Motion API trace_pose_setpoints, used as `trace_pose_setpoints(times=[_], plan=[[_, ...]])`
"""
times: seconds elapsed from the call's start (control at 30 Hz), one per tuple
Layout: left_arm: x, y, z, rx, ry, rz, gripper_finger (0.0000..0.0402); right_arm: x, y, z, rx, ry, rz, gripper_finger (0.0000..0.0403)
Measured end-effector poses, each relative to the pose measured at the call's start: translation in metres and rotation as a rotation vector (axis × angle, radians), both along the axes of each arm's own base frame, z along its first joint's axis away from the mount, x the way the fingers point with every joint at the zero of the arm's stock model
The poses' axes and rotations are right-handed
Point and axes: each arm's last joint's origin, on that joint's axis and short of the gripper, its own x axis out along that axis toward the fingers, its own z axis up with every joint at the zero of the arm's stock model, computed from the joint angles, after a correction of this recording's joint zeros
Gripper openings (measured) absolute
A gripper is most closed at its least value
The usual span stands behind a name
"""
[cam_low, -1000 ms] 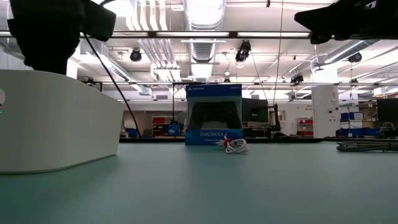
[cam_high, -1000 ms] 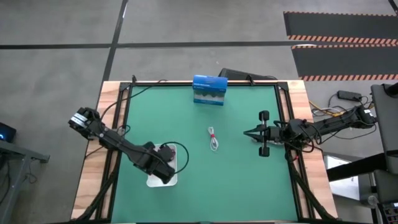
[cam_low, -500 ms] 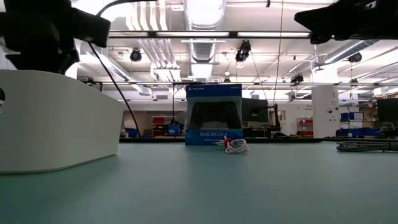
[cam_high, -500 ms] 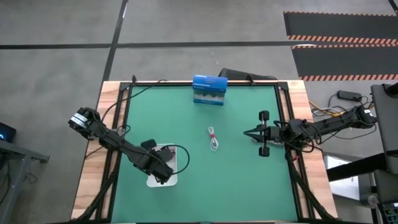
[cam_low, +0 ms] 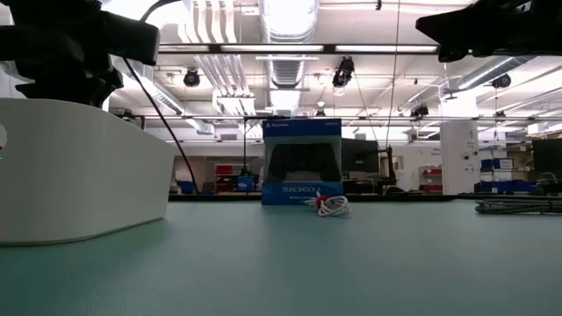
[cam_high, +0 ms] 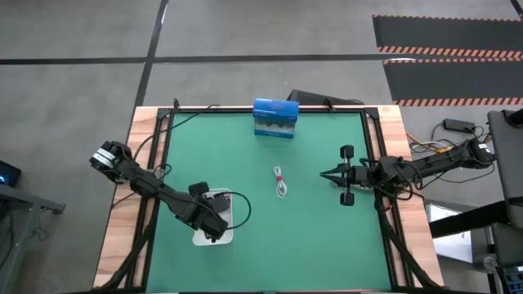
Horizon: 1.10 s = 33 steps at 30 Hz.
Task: Pick and place USB-C Cables
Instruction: Put the black charger cable into the white bin
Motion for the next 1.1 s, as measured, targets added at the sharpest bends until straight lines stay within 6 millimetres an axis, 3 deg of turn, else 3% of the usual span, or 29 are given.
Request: trace_pose_setpoints(times=[0.5,1.1], plan=[[-0.007,0.004,-0.016,0.026,0.030,-0.005,0.0018,0.000,0.000,0.000,0.000,0.000,0.000,0.0009],[-0.003,0.004,-0.015,0.048,-0.036,0.005,0.0018,0.000,0.000,0.000,0.000,0.000,0.000,0.0009]])
